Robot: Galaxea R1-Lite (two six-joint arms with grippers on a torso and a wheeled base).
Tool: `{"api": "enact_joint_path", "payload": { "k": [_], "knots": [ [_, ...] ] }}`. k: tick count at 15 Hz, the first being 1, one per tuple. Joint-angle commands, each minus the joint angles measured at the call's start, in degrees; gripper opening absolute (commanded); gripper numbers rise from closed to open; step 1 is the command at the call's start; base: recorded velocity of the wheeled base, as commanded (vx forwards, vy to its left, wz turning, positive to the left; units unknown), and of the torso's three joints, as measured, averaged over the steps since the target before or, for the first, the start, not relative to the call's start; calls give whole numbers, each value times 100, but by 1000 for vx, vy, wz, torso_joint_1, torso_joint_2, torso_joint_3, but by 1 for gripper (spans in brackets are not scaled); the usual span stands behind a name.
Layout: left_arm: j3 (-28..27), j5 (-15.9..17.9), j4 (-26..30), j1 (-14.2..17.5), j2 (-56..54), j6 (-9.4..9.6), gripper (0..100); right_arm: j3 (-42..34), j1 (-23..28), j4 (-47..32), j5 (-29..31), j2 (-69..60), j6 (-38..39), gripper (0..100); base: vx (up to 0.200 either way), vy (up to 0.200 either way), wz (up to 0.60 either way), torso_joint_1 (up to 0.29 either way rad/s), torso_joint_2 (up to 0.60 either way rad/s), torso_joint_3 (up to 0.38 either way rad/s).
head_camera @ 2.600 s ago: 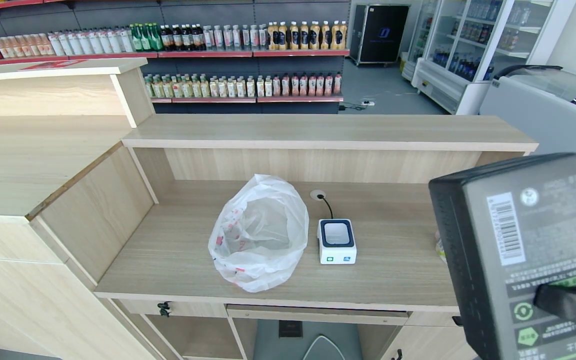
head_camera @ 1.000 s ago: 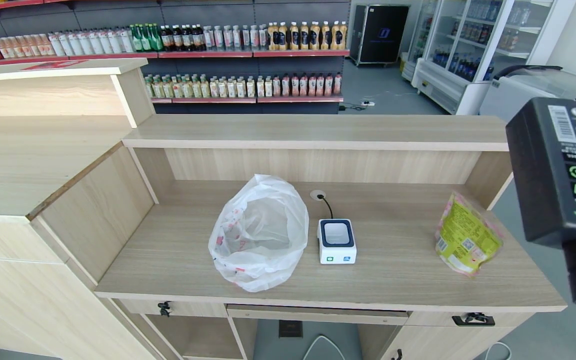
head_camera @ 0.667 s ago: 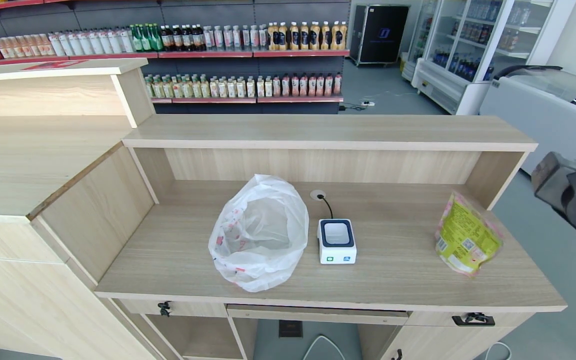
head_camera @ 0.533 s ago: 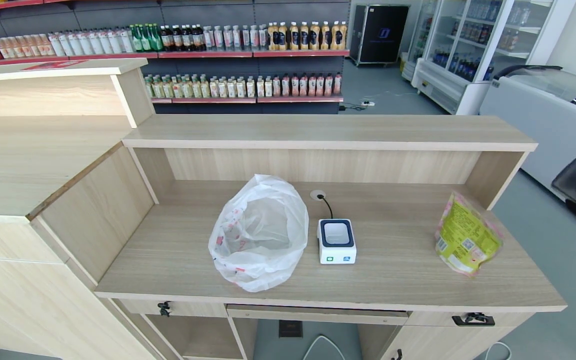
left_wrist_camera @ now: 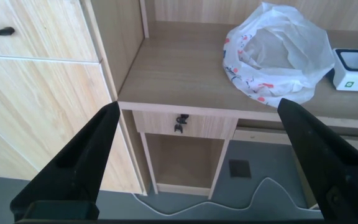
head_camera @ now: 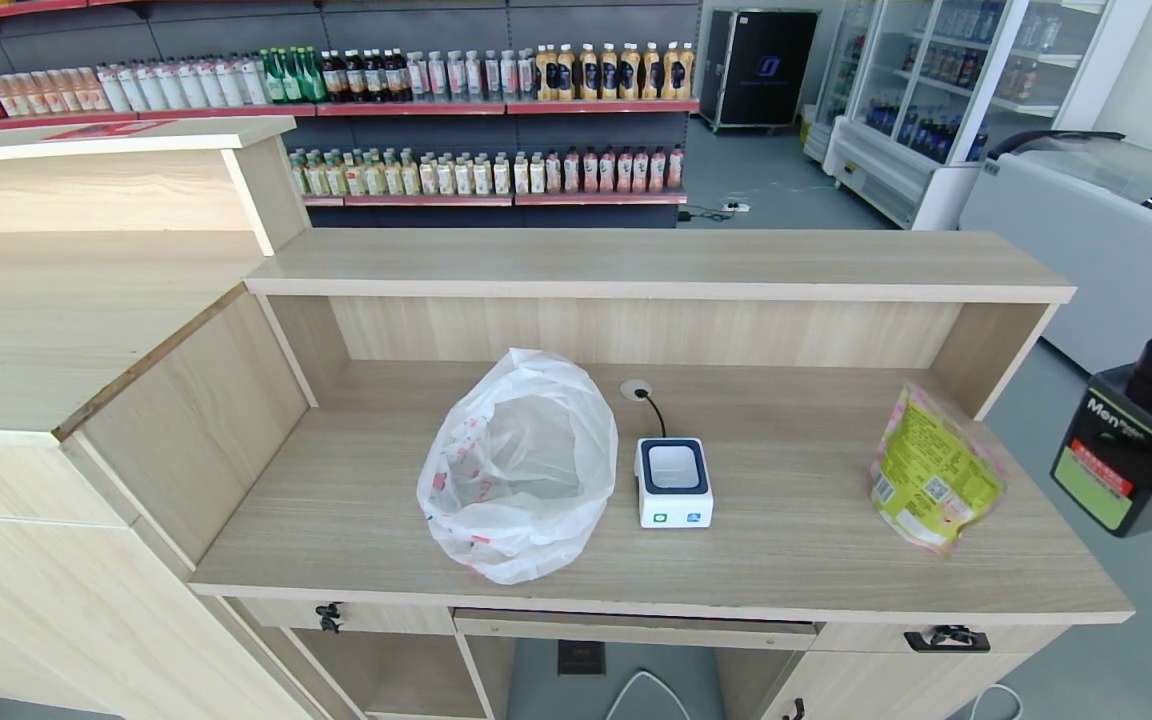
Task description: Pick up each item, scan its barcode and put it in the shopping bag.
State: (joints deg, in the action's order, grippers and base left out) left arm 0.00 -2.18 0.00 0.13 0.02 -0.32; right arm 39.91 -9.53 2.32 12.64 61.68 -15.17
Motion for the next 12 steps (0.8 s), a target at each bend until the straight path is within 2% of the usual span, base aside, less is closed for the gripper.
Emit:
{"api": "enact_joint_path", "payload": {
  "k": [1, 2, 4, 7, 9, 11, 12],
  "knots": [
    [0, -2, 0, -5, -2, -3, 100, 43, 1375, 138, -1326, 459, 251, 0, 0, 0, 0, 0, 0, 0],
    [0, -2, 0, 4, -2, -3, 100, 61, 1683, 287, -1616, 555, 260, 0, 0, 0, 0, 0, 0, 0],
    [0, -2, 0, 4, -2, -3, 100, 61, 1779, 542, -2082, 678, 277, 0, 0, 0, 0, 0, 0, 0],
    [0, -2, 0, 4, -2, -3, 100, -115, 1586, 1263, -2249, 784, 295, 0, 0, 0, 600, 1, -1, 2],
    [0, -2, 0, 4, -2, -3, 100, -98, 1472, 1306, -2372, 845, 541, 0, 0, 0, 600, 5, 2, 0],
    [0, -2, 0, 4, -2, -3, 100, -133, 1463, 1263, -2987, 854, 1007, 0, 0, 0, 600, 10, 5, 0],
    [0, -2, 0, 4, -2, -3, 100, -133, 1481, 1254, -3163, 872, 1130, 0, 0, 0, 0, 0, 0, 0]
  ]
}}
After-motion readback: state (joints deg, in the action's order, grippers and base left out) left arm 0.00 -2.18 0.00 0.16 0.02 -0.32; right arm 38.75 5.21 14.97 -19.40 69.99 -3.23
